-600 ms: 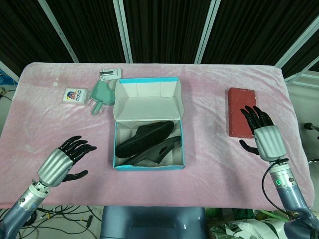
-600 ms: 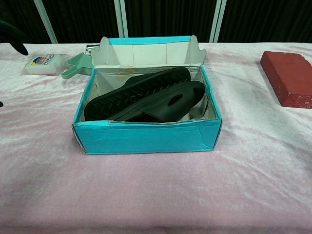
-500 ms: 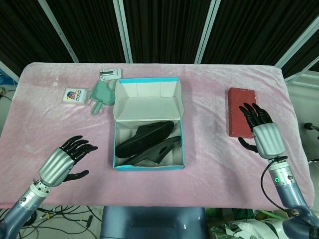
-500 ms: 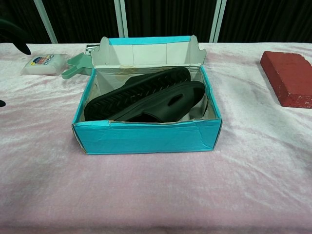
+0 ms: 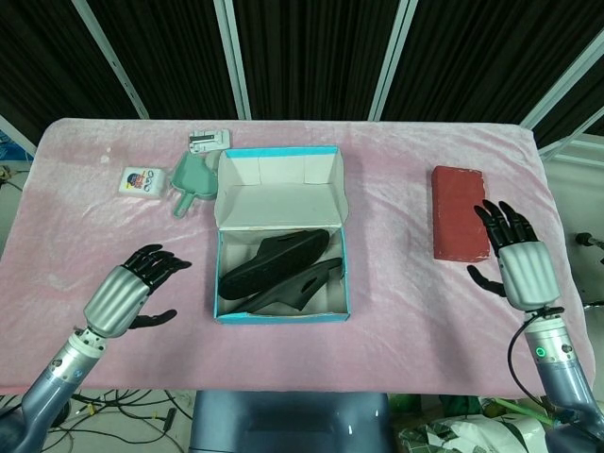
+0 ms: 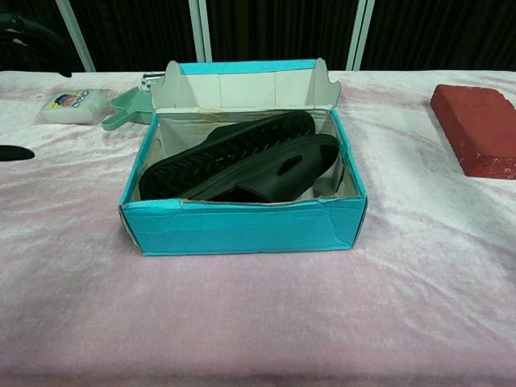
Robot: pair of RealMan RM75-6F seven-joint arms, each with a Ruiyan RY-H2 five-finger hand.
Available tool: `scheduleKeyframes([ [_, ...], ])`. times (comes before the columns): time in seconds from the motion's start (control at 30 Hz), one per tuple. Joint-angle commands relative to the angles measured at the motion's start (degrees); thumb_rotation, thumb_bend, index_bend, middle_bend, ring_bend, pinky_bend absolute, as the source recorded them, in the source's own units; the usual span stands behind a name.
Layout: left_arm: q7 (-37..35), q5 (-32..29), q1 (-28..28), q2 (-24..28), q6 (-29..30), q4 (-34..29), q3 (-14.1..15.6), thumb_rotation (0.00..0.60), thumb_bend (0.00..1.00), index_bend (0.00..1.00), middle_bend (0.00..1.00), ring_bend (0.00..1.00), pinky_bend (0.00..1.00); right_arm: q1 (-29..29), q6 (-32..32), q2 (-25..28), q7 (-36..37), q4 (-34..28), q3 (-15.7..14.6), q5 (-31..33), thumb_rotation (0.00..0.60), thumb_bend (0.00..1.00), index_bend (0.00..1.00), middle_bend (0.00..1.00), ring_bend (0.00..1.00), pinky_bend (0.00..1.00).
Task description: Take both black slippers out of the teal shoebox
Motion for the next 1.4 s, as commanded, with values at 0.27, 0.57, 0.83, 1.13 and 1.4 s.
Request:
scheduleKeyframes([
  [0.27, 4.06, -14.22, -8.21, -3.01, -14.43, -5.75, -8.14, 0.6, 0.06, 0.19, 0.29, 0.21, 0.18, -4.66, 4.53, 1.0, 0.95, -1.06, -1.84, 0.06, 0.6, 0.15, 0.0, 0.05, 0.0, 0.15],
  [0.57, 11.25, -28.09, -14.95, -9.84, -23.7, -5.57, -13.71, 0.6, 0.08, 0.18, 0.29, 0.22, 0.28, -6.41, 5.64, 0.88, 1.67, -0.62, -2.33, 0.43, 0.6, 0.15, 0.0, 0.05, 0.0, 0.15],
  [0.83, 19.52, -40.17, -20.17, -19.06, -25.82, -1.22, -16.36, 0.6, 0.08, 0.16, 0.29, 0.23, 0.27, -7.58, 5.9, 1.12, 2.64, 0.12, -2.34, 1.21, 0.6, 0.15, 0.0, 0.05, 0.0, 0.15],
  [1.13, 24.46, -47.64, -23.61, -26.32, -23.91, 3.39, -18.23, 0.6, 0.09, 0.14, 0.29, 0.23, 0.29, -8.09, 5.96, 1.1, 3.27, 0.64, -2.09, 1.33, 0.6, 0.15, 0.0, 0.05, 0.0, 0.15],
  [1.4, 25.22, -51.0, -23.84, -30.61, -20.73, 7.52, -18.98, 0.6, 0.09, 0.13, 0.29, 0.24, 0.32, -8.92, 6.01, 1.04, 4.51, 1.67, -1.96, 1.93, 0.6, 0.15, 0.0, 0.05, 0.0, 0.15],
])
